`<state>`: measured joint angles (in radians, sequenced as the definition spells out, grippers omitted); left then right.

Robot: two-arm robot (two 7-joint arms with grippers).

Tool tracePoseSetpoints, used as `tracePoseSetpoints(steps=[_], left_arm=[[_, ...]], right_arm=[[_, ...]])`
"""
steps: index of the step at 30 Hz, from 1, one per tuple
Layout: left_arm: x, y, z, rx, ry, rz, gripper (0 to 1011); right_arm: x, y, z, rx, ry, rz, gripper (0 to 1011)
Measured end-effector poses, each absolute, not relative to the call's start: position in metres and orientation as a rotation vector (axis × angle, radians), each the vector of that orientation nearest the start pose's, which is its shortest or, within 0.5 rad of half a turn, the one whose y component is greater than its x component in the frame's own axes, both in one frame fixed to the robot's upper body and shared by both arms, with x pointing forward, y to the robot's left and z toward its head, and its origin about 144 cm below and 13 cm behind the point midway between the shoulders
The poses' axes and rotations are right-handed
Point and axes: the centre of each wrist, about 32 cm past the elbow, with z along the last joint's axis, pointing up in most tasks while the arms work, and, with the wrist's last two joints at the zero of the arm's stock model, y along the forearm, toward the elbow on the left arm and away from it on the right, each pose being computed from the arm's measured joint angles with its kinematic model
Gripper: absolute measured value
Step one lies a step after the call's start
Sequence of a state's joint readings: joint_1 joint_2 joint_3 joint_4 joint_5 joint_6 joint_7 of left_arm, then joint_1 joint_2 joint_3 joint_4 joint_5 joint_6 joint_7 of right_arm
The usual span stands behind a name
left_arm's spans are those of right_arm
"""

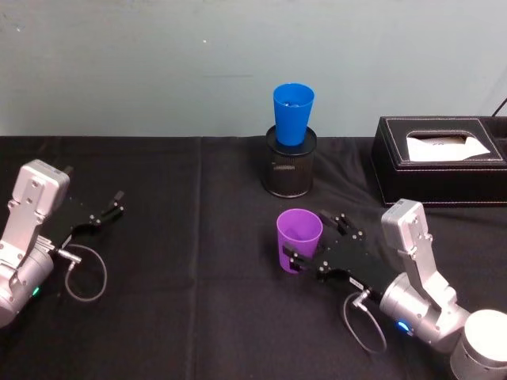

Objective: Pick up one cup with a gripper and tap it against the other cup.

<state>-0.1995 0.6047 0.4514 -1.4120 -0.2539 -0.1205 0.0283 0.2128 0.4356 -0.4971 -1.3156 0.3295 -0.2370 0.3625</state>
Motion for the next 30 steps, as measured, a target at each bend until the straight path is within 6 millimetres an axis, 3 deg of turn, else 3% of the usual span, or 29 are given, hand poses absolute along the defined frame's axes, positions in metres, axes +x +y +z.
tracePoseSetpoints(steps=[30], left_arm=[[0.489, 0.310, 1.140, 0.304, -0.285, 1.248, 1000]], right_arm=[[0.501, -0.234, 1.098, -0.082, -0.078, -0.817, 1002]])
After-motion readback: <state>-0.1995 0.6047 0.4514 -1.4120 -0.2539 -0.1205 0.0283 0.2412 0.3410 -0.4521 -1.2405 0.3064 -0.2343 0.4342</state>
